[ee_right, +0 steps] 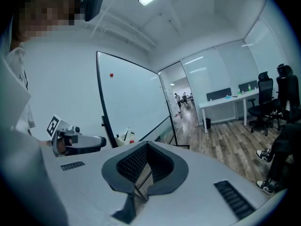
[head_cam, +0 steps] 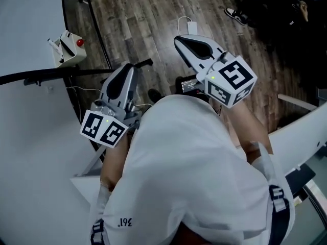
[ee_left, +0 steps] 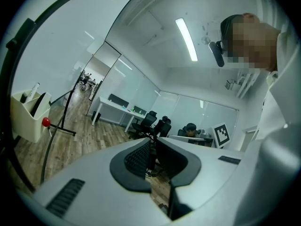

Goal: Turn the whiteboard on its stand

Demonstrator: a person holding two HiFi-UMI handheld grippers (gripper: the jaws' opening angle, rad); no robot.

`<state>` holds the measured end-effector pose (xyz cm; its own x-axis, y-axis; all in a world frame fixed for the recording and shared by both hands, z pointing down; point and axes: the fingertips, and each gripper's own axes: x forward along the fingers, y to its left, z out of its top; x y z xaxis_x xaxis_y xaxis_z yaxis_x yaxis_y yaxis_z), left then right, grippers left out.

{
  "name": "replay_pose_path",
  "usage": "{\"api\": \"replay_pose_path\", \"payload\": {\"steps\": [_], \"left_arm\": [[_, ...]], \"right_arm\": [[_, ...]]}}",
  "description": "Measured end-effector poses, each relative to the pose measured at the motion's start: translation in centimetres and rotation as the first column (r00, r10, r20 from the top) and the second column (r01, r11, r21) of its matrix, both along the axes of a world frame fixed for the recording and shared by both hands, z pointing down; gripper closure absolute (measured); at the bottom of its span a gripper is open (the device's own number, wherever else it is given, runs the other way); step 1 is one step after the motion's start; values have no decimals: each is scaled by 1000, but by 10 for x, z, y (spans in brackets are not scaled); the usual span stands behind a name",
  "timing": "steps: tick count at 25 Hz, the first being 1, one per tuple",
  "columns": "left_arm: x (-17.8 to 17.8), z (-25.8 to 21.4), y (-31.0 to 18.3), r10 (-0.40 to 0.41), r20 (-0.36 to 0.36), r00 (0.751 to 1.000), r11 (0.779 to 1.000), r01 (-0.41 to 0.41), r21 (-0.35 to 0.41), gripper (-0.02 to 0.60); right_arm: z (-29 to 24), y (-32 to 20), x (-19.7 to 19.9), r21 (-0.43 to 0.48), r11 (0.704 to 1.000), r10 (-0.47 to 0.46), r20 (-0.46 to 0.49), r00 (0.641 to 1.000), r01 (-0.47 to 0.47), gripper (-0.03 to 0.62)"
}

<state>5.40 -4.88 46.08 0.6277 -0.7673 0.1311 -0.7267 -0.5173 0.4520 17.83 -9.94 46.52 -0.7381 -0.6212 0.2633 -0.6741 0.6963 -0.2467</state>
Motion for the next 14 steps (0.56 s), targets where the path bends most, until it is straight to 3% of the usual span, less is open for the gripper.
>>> {"api": "replay_pose_path", "payload": {"steps": [14], "left_arm": [[0,4,2,25,10,1000,1000,-24,-19,538]], "right_arm": [[6,2,-1,2,1000,2,-40,999,-2,568]]}}
